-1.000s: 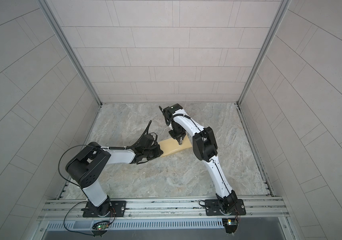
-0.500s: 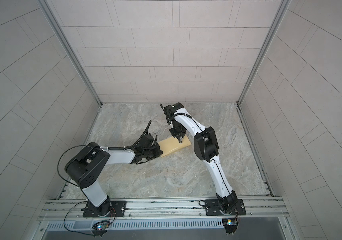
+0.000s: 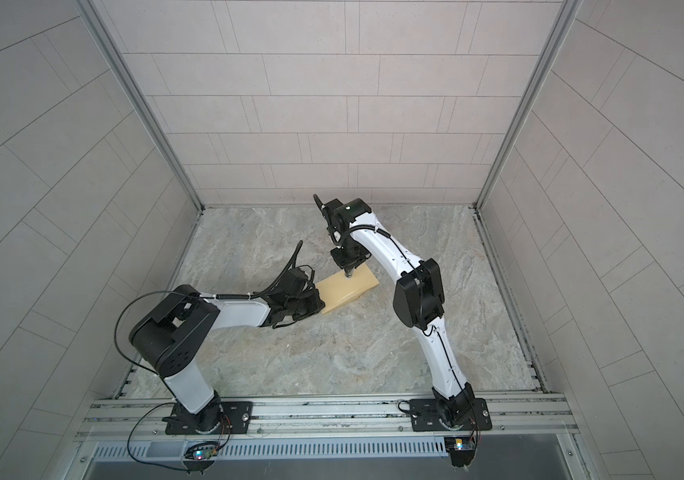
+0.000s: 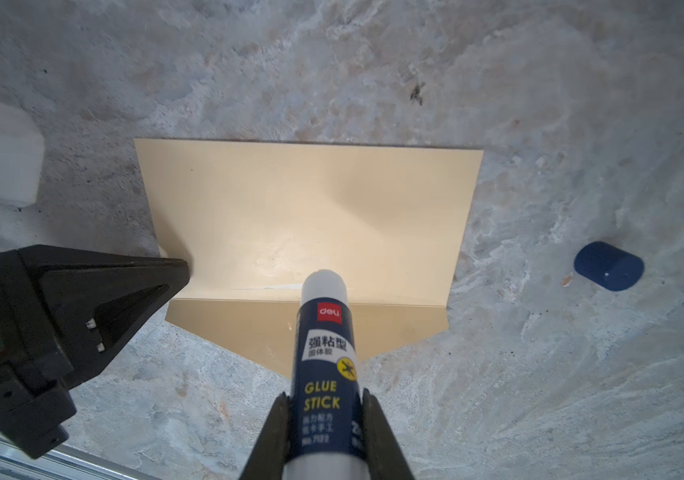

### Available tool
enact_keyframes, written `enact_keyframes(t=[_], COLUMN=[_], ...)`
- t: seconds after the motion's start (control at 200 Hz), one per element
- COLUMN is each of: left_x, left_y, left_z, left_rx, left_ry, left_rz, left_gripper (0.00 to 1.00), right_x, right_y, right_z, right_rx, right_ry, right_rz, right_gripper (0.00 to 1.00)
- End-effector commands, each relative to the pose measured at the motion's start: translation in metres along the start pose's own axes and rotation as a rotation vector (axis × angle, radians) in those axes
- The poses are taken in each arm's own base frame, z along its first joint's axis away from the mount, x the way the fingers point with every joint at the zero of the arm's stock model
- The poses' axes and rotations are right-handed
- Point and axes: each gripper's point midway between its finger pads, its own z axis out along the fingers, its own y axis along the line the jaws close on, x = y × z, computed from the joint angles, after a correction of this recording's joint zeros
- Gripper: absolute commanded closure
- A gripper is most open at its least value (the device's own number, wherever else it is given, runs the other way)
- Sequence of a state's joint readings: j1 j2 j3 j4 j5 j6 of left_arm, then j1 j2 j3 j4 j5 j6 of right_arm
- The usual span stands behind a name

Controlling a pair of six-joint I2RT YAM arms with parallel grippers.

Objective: Place the letter into the envelope and seal it
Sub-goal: 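Rub the glue stick along the flap fold with the right gripper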

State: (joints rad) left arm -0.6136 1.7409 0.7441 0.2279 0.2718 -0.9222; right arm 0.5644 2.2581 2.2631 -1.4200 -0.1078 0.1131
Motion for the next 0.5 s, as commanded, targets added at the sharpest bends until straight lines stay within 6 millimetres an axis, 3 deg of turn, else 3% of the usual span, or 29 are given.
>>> enact_keyframes(t=[0.0, 0.305, 0.495], left_x=[0.010, 0.011, 0.011], left_y=[0.024, 0.026, 0.026], left_z=[-0.002, -0.002, -0.003], left_rx=[-0.102, -0.105, -0.106], left_ry=[0.027, 0.030, 0.029], left_rz=[0.008, 0.006, 0.006], left_gripper=[1.00, 1.00, 1.00], right_x=[0.001, 0.000, 0.001], right_y=[0.010, 0.022, 0.018], right_z=[0.015, 0.042, 0.053], right_rx=[-0.001, 0.012, 0.045], right_ry=[0.040, 0.099, 0.127], right_rz=[-0.012, -0.039, -0.042], right_gripper=[1.00, 1.00, 1.00])
